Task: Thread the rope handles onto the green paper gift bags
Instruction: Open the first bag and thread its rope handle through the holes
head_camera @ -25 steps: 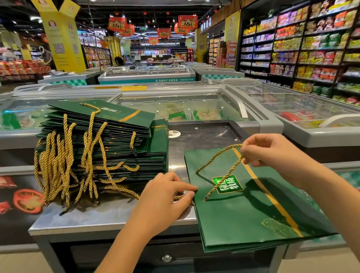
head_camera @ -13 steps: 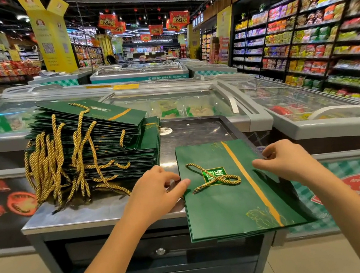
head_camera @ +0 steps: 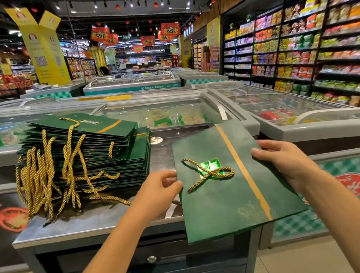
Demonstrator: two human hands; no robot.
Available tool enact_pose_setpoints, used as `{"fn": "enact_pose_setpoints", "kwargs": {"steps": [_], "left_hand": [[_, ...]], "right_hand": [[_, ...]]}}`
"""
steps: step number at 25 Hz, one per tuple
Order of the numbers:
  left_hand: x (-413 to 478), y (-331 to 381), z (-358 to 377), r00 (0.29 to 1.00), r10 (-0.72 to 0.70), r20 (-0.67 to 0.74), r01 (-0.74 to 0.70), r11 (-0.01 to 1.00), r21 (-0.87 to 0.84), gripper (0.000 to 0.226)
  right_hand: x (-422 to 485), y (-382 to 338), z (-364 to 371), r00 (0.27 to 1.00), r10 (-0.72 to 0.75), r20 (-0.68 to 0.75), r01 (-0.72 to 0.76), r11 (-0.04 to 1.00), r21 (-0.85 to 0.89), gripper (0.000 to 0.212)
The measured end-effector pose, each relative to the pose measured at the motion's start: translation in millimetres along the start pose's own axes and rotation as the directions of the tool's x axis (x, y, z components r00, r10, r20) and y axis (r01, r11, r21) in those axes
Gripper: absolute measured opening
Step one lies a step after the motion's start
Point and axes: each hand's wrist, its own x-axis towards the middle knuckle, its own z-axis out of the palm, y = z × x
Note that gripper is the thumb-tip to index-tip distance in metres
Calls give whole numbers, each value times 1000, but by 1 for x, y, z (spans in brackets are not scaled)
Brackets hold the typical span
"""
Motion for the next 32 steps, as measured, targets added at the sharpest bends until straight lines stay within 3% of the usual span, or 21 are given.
{"fn": "enact_pose_setpoints", "kwargs": {"steps": [2,4,7,10,13,17,20,22,24,27,29,32], "left_hand": [[-2,8,-1,1000,-23,-16,20,980,-197,25],[2,18,-8,991,-42,-129,-1,948,-317,28],[13,39,-28,948,28,-317,-136,936,-324,23],[22,67,-49,905,120,-409,-274,899,-342,10],[24,88,-65,854,194,-483,-361,889,-282,14],[18,88,-71,866,208,-454,-375,872,-316,11],[11,61,-59,909,182,-376,-296,916,-271,15],[5,38,-48,943,141,-300,-209,956,-208,18],[0,14,-36,969,125,-211,-149,984,-102,17],[-3,-13,-23,984,149,-96,-125,967,222,29],[-5,-21,-19,984,168,-61,-137,928,347,36],[-8,-26,-18,969,242,-58,-198,890,411,34]], "right_hand": [[2,-11,0,998,-63,13,62,993,100,31],[2,-25,4,987,-158,-17,159,980,124,33],[1,-48,8,950,-309,-43,312,942,120,25],[4,-74,11,895,-441,-65,445,890,103,17],[9,-92,9,846,-517,-127,526,849,50,12],[11,-85,2,871,-491,-20,491,870,41,4],[8,-58,-5,949,-314,28,312,948,63,26],[3,-38,-10,967,-248,55,252,962,-106,22],[1,-13,-12,959,-261,111,284,875,-392,13],[0,16,-5,930,-302,211,362,638,-679,5],[2,27,1,893,-373,253,417,471,-778,13],[4,28,11,879,-384,283,417,330,-847,24]]}}
